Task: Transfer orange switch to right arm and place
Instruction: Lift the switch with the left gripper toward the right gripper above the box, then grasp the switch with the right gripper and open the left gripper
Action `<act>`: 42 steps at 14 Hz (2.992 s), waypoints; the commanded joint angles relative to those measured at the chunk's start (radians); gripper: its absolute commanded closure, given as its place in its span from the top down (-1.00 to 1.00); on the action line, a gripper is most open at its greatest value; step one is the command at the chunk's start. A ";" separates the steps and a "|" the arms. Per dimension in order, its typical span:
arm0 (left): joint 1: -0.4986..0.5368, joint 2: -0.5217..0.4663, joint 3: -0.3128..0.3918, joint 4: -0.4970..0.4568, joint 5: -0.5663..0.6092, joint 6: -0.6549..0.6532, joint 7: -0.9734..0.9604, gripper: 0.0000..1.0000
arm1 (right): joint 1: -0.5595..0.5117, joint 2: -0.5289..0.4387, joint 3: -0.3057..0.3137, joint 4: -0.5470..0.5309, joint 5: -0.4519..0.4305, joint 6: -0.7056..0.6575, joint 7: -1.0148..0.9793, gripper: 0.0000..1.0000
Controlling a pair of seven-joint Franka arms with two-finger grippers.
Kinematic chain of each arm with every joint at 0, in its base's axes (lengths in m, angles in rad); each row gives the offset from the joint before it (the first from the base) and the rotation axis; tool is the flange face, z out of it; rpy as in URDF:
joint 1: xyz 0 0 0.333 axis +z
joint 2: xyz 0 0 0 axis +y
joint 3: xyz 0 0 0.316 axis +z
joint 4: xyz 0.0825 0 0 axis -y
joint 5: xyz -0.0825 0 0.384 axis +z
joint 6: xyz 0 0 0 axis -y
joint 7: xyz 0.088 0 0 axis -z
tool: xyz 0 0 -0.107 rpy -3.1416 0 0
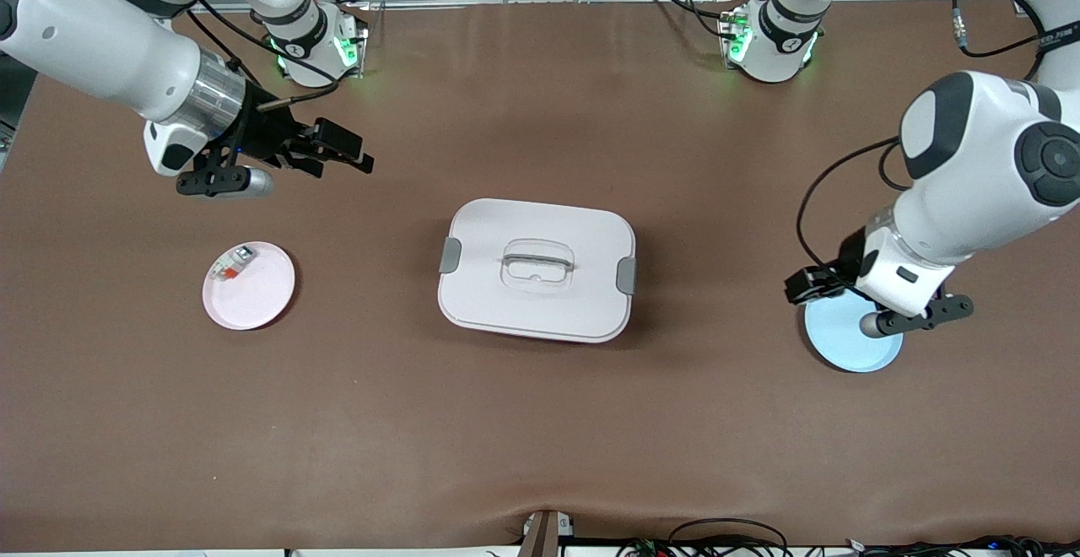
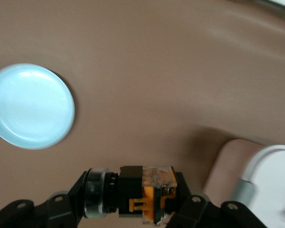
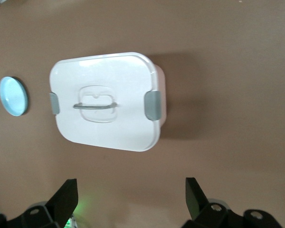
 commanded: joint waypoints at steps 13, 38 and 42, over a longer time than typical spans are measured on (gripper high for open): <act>-0.236 0.113 -0.117 0.211 -0.329 -0.026 -0.963 -1.00 | 0.318 -0.113 -0.004 -0.303 0.299 0.607 0.229 1.00; -0.334 0.136 -0.115 0.211 -0.465 -0.010 -1.170 -1.00 | 0.422 0.183 -0.006 -0.015 0.213 0.669 0.504 1.00; -0.334 0.138 -0.115 0.211 -0.463 -0.008 -1.170 -1.00 | 0.424 0.183 -0.006 -0.010 0.213 0.669 0.504 0.63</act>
